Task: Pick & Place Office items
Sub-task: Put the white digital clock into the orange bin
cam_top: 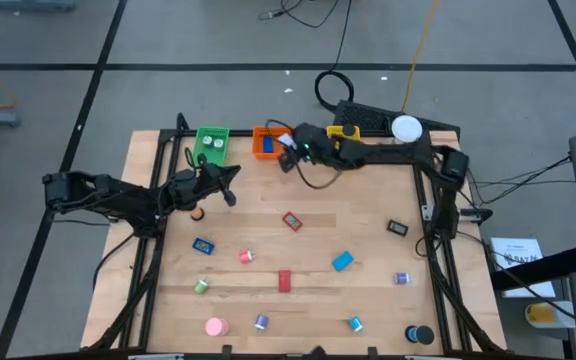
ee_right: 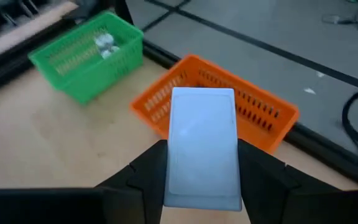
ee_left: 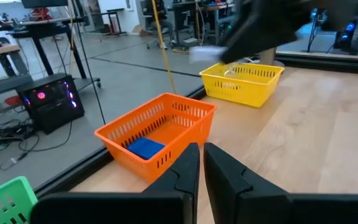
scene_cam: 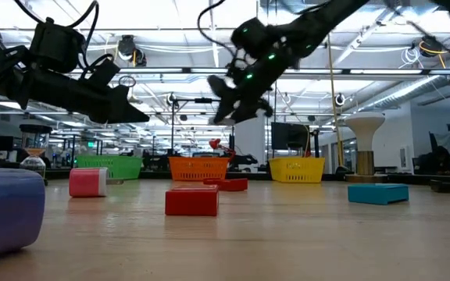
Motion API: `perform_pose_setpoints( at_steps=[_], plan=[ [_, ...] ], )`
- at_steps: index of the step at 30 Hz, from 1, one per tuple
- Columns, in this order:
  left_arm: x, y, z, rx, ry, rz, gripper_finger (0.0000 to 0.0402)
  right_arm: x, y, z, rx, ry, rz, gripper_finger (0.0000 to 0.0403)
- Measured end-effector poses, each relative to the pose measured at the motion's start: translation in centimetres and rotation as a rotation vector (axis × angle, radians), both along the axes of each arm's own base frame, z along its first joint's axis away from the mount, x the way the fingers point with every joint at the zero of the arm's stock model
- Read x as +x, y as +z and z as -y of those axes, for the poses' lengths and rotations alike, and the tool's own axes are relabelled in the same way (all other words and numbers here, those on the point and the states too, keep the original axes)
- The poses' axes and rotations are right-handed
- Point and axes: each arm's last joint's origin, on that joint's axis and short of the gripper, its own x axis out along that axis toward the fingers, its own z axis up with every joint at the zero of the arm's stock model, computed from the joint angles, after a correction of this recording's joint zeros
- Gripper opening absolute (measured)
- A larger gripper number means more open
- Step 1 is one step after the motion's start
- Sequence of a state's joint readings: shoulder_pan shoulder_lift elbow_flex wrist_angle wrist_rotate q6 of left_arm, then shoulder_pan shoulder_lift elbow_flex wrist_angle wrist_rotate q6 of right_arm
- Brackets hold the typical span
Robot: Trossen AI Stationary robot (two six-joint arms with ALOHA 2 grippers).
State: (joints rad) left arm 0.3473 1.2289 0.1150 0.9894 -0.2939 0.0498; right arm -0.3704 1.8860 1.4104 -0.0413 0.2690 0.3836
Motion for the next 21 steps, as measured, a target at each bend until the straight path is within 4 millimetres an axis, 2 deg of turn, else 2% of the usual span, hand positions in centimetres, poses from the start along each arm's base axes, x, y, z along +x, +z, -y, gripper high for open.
perform_pose_setpoints(
  at_steps=[4, 7, 12, 16, 21],
  plan=[
    [0.0, -0.1, 0.0, -0.004, 0.0, -0.009, 0.0031, 1.6, -1.0, 2.9, 0.04, 0.009, -0.025, 0.0154],
    [0.0, -0.3, 0.0, -0.013, 0.0, -0.028, 0.0031, 1.9, -2.2, 5.4, 0.062, 0.032, -0.067, 0.0153],
    [0.0, -0.4, 0.0, -0.016, 0.0, -0.032, 0.0031, 1.9, -2.5, 8.7, 0.026, 0.26, -0.115, 0.0156],
    [0.0, -0.3, 0.0, -0.015, 0.0, -0.032, 0.0031, 1.3, -2.1, 10.0, -0.019, 0.422, -0.113, 0.0154],
    [0.0, -0.3, 0.0, -0.014, 0.001, -0.027, 0.0031, 1.0, -2.1, 10.4, -0.115, 0.526, -0.166, 0.0154]
  ],
)
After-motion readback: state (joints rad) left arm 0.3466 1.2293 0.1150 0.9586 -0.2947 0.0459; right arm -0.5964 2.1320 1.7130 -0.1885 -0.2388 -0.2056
